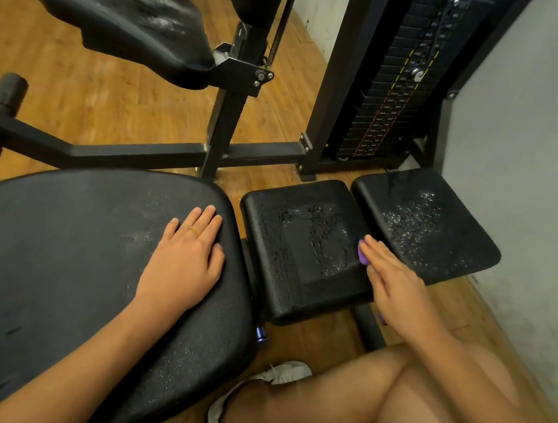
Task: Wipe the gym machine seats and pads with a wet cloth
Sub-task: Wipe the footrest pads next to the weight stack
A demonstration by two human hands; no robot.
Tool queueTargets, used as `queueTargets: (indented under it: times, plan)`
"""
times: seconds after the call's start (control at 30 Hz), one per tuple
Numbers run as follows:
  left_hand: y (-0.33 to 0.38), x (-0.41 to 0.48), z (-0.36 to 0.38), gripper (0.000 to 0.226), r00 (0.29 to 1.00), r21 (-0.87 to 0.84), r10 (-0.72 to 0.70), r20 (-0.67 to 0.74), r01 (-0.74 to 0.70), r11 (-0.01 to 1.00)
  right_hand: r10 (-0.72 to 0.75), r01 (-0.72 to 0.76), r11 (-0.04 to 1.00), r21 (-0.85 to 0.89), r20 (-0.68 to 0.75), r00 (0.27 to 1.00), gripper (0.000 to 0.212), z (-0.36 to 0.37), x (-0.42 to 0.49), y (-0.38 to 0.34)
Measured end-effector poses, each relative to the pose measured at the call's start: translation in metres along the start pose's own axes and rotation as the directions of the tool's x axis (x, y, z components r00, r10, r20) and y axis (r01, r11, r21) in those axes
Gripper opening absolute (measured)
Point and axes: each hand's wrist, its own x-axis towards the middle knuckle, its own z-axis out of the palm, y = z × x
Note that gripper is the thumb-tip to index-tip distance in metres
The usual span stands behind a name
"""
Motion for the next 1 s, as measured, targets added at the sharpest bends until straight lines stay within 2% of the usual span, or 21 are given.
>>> queueTargets:
  times: [0.37, 0.47, 0.63, 0.77, 0.9, 1.0]
  plan:
    - [0.001, -0.005, -0.003, 0.063, 1.0, -0.005, 0.001, 0.013, -0.001, 1.0, 0.008, 0.003, 0.996, -0.088, 0.118, 0.993, 0.044, 0.009, 0.162, -0.024]
    - [-0.003, -0.006, -0.004, 0.063, 1.0, 0.003, 0.002, 0.021, -0.002, 1.0, 0.001, 0.004, 0.998, -0.063, 0.08, 0.997, 0.045, 0.008, 0.141, -0.031]
    - [-0.003, -0.003, -0.003, 0.063, 1.0, 0.013, 0.009, 0.013, -0.009, 1.0, -0.044, 0.052, 0.994, -0.098, 0.089, 0.995, 0.049, -0.001, 0.044, -0.015]
    - [-0.002, -0.003, -0.001, 0.063, 1.0, 0.018, 0.009, 0.02, -0.009, 1.0, -0.007, 0.012, 0.998, -0.064, 0.085, 0.996, 0.048, -0.005, -0.006, -0.006]
    - [-0.001, -0.003, 0.001, 0.064, 1.0, 0.012, 0.014, 0.019, -0.014, 1.0, 0.023, -0.016, 0.997, -0.078, 0.092, 0.996, 0.046, -0.003, 0.012, -0.008]
    - [-0.001, -0.002, 0.001, 0.063, 1.0, 0.02, 0.011, 0.01, -0.011, 1.0, -0.019, 0.025, 0.997, -0.069, 0.092, 0.996, 0.047, -0.001, 0.063, -0.01]
